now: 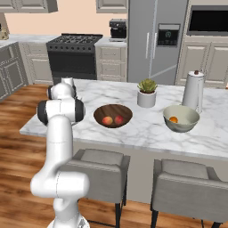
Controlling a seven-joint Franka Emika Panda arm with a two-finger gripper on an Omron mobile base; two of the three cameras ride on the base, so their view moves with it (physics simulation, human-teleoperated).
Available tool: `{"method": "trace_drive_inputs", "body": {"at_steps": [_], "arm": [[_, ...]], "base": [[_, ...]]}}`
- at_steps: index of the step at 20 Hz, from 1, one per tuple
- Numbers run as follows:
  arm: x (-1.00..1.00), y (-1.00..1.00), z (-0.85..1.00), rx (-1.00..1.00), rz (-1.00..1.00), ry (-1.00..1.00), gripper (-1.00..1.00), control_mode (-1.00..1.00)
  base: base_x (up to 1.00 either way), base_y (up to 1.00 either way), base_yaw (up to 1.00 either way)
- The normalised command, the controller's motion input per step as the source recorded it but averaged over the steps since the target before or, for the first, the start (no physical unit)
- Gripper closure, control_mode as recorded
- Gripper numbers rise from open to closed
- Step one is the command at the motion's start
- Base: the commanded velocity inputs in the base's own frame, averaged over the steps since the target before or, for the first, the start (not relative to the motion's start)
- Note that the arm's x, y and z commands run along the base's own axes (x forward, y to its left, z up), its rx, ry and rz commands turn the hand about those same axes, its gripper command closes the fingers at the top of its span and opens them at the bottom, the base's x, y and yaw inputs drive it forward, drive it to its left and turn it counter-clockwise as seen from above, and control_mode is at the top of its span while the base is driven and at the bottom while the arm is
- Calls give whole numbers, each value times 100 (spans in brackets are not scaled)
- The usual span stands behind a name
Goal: Take the fruits from the plate on the dining counter and place two fruits in each bowl.
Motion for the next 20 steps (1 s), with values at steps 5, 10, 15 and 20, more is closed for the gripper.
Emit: {"method": "trace_drive_inputs", "body": {"at_steps": [5,10,15,20], "arm": [[0,0,-11,0,0,1,-100,-100],[0,0,-11,0,0,3,-100,-100],[0,0,-16,0,0,5,-100,-100],[0,0,-9,0,0,2,100,-100]], "base": [[0,0,0],[0,0,0],[0,0,0],[0,0,0]]}}
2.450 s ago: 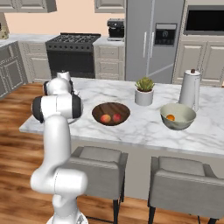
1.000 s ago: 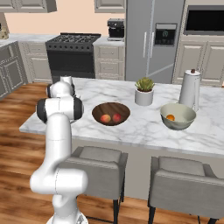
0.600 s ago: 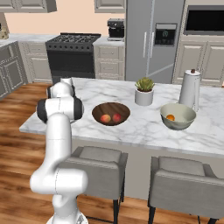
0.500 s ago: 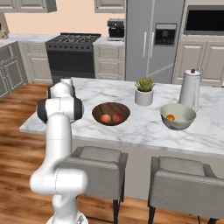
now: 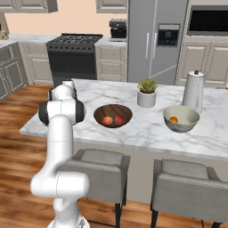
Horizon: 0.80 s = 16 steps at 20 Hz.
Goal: Take the fruits from the plate on the dining counter and place two fruits in each bowl.
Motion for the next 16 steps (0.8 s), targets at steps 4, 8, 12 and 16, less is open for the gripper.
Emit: {"method": "trace_drive_inputs", "body": {"at_steps": [4,8,12,16], "arm": [[0,0,0,0,0,0,100,-100],[-1,-3,2,0,0,0,100,-100],[-8,-16,41,0,0,-2,100,-100],[-60,-44,83,0,0,-6,100,-100]], "base": [[0,0,0],[0,0,0],[0,0,0],[0,0,0]]}}
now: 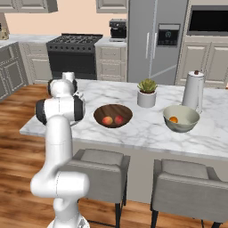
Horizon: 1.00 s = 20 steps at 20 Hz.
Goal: Take the fruits from the plate on the dining counter and place two fruits in each bowl.
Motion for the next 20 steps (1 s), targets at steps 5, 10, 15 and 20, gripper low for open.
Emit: {"method": "trace_drive_inputs", "body": {"at_steps": [5,10,15,20], "arm": [[-83,-55,96,0,0,-9,100,-100],[-76,-74,93,0,0,-16,100,-100],[-35,-98,70,0,-7,-13,100,-100],[-17,-100,22,0,-13,-17,100,-100]], "base": [[0,0,0],[0,0,0],[0,0,0],[0,0,0]]}}
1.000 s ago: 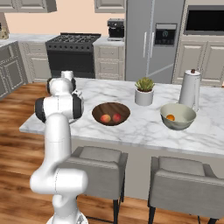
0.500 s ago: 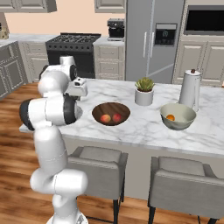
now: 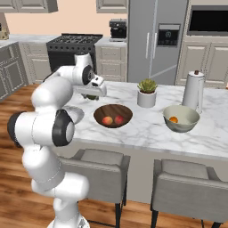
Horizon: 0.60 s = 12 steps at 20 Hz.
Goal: Take the fruits from the plate on the dining counter and place two fruits in each bowl.
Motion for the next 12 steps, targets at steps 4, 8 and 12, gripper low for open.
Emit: {"method": "trace_drive_inputs", "body": {"at_steps": [4,8,12], "arm": [[-9,-100,2,-1,-24,-13,100,-100],[0,-100,5,-5,-32,-6,100,-100],[7,-100,15,-3,-33,0,100,-100]], "base": [[0,0,0],[0,0,0],[0,0,0]]}}
